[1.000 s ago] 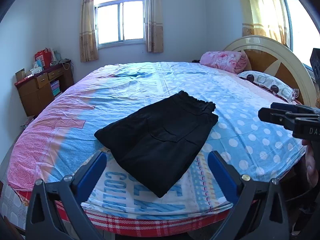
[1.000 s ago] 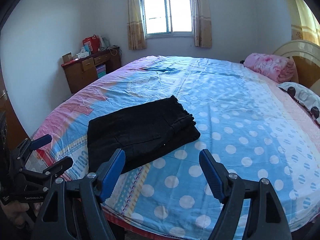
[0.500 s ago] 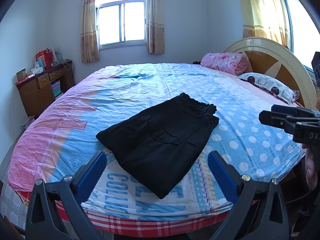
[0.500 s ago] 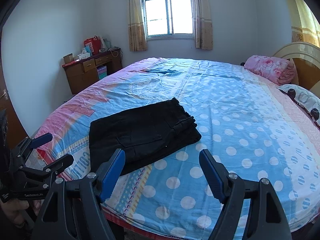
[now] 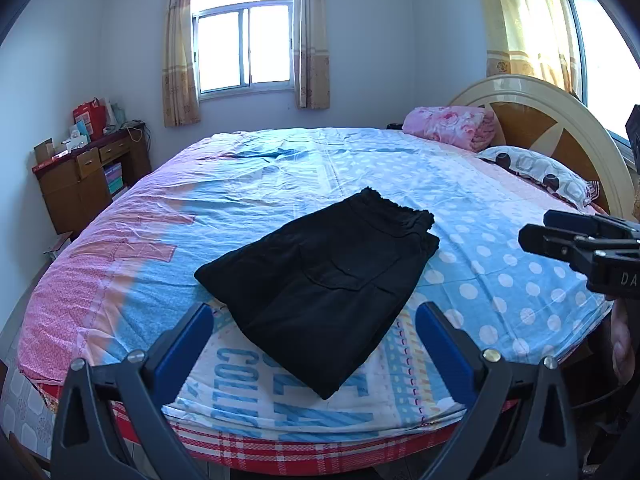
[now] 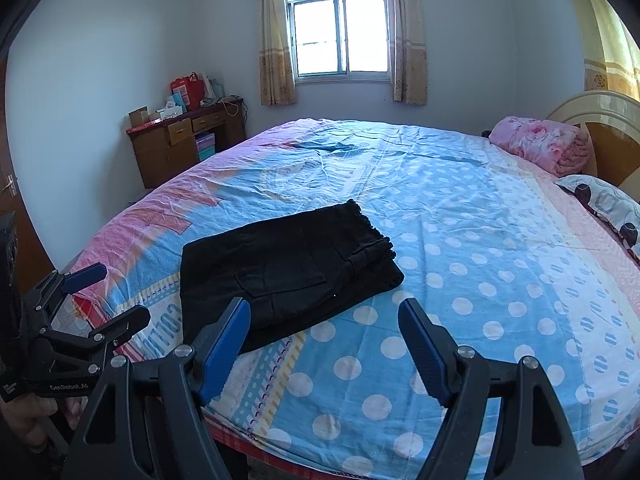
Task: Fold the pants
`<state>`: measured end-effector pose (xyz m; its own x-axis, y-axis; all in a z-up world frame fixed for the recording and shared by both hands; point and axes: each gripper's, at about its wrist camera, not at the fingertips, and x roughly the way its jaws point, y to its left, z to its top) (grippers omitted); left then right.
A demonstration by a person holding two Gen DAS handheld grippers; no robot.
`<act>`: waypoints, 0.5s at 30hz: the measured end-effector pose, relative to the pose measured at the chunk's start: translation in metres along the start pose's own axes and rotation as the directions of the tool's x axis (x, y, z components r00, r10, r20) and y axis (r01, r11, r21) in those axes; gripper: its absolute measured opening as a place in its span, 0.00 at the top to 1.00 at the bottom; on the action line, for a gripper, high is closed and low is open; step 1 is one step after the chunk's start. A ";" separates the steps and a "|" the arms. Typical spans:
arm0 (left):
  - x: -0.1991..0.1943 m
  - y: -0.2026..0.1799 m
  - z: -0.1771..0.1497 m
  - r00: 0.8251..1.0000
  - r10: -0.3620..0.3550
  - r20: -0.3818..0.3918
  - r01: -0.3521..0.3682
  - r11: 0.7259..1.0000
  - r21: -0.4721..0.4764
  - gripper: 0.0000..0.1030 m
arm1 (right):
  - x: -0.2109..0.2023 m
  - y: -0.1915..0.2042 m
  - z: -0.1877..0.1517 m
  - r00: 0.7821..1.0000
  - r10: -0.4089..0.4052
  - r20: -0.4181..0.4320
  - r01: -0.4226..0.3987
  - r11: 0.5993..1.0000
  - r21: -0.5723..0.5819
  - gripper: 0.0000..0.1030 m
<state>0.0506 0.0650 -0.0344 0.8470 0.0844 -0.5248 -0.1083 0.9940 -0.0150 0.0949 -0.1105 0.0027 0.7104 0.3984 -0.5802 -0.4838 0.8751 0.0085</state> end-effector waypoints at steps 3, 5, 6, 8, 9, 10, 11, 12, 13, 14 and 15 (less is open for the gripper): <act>0.001 0.001 0.000 1.000 0.000 0.000 0.000 1.000 0.000 0.00 | 0.000 0.001 0.000 1.000 0.000 0.001 0.000 1.000 -0.001 0.25; 0.000 0.000 0.000 1.000 0.002 -0.001 -0.002 1.000 0.002 0.00 | 0.000 0.002 0.000 1.000 -0.002 0.002 0.002 1.000 -0.003 0.25; 0.001 0.001 0.000 1.000 0.001 -0.001 -0.001 1.000 0.001 0.00 | 0.000 0.002 0.000 1.000 -0.003 0.001 0.003 1.000 -0.004 0.25; 0.001 0.001 0.000 1.000 0.002 -0.003 -0.002 1.000 0.001 0.00 | 0.000 0.002 0.000 1.000 -0.004 0.002 0.004 1.000 -0.006 0.25; 0.001 0.002 0.000 1.000 0.002 -0.004 -0.002 1.000 0.001 0.00 | 0.000 0.002 0.001 1.000 -0.002 0.002 0.002 1.000 -0.007 0.25; 0.001 0.002 0.000 1.000 0.002 -0.005 -0.002 1.000 0.002 0.00 | 0.000 0.003 0.000 1.000 -0.003 0.003 0.003 1.000 -0.006 0.25; 0.001 0.001 0.000 1.000 0.002 -0.005 -0.002 1.000 0.002 0.00 | 0.000 0.003 0.000 1.000 -0.002 0.003 0.002 1.000 -0.007 0.25; 0.000 0.001 0.000 1.000 0.004 -0.005 -0.004 1.000 0.003 0.00 | -0.001 0.003 0.001 1.000 -0.001 0.004 0.001 1.000 -0.008 0.25; 0.000 0.001 0.000 1.000 0.002 -0.004 -0.002 1.000 0.003 0.00 | -0.001 0.003 0.000 1.000 -0.002 0.005 0.002 1.000 -0.010 0.25; 0.000 0.002 0.000 1.000 0.001 -0.005 -0.001 1.000 0.004 0.00 | -0.001 0.004 0.000 1.000 -0.002 0.005 0.002 1.000 -0.010 0.25; 0.000 0.001 0.000 1.000 0.004 -0.005 -0.004 1.000 0.002 0.00 | -0.001 0.004 0.001 1.000 -0.003 0.005 0.003 1.000 -0.012 0.25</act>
<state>0.0510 0.0659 -0.0342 0.8442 0.0881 -0.5287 -0.1109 0.9938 -0.0115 0.0929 -0.1072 0.0036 0.7144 0.3973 -0.5760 -0.4879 0.8729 -0.0030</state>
